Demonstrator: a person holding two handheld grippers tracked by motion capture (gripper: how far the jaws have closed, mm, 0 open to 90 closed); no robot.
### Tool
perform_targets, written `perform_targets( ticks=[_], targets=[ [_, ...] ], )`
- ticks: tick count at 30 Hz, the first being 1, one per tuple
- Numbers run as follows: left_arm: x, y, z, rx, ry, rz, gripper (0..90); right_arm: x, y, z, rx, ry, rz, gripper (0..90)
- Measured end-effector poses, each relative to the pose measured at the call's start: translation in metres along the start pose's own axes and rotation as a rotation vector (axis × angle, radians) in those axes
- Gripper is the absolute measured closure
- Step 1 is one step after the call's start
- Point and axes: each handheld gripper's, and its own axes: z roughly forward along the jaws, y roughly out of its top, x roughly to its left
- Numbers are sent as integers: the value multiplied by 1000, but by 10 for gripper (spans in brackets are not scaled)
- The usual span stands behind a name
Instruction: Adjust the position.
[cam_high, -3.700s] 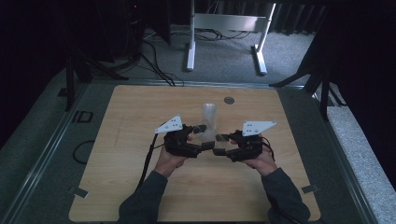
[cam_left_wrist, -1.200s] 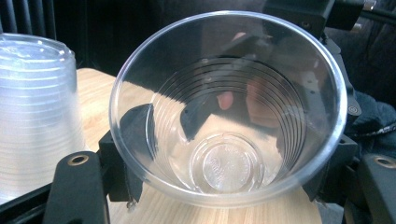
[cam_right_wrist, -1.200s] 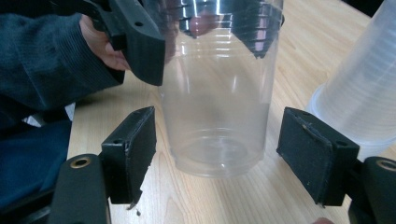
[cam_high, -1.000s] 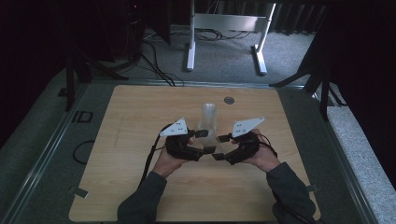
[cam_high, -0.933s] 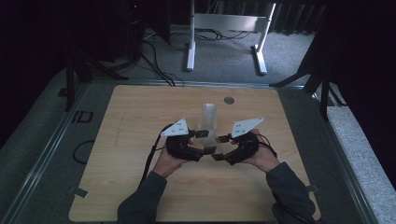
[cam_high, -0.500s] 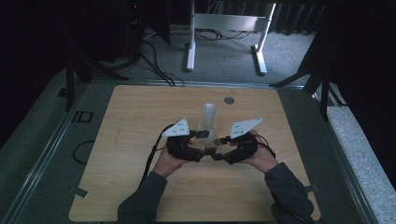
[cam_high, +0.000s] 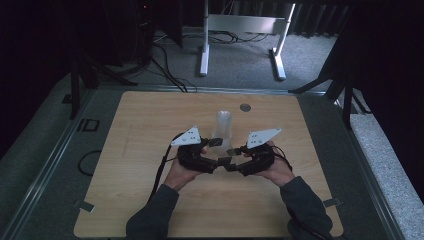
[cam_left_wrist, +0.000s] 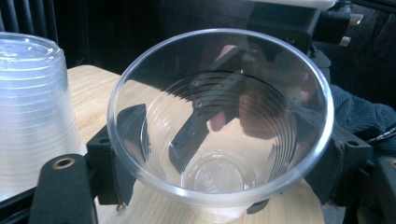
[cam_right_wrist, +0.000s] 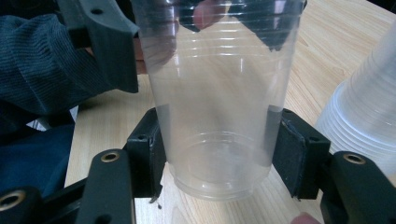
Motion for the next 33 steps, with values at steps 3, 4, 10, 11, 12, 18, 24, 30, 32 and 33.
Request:
perform_targets(
  ticks=[3,4,10,11,12,18,24,30,32,33],
  targets=[
    [0,0,-1,-21,8,-4,217,0,-1,1,-15,2,7,415],
    [0,0,-2,-27,10,-6,216,0,-1,1,-21,1,10,415],
    [0,0,-4,-59,19,-14,214,0,-4,2,-61,1,24,416],
    [0,0,-4,-67,19,-18,214,0,-5,3,-69,1,27,416],
    [1,0,-4,-70,17,-20,214,0,-5,3,-73,1,30,416],
    [0,0,-4,-82,23,-26,216,1,-8,7,-92,3,35,416],
    [1,0,-4,-95,30,-32,229,1,-8,7,-106,5,40,416],
    [1,0,-5,-99,35,-34,237,1,-9,9,-104,11,41,414],
    [1,0,-5,-98,33,-32,244,1,-9,9,-105,10,41,414],
    [1,0,-5,-97,34,-32,249,1,-9,8,-105,11,42,414]
  ],
)
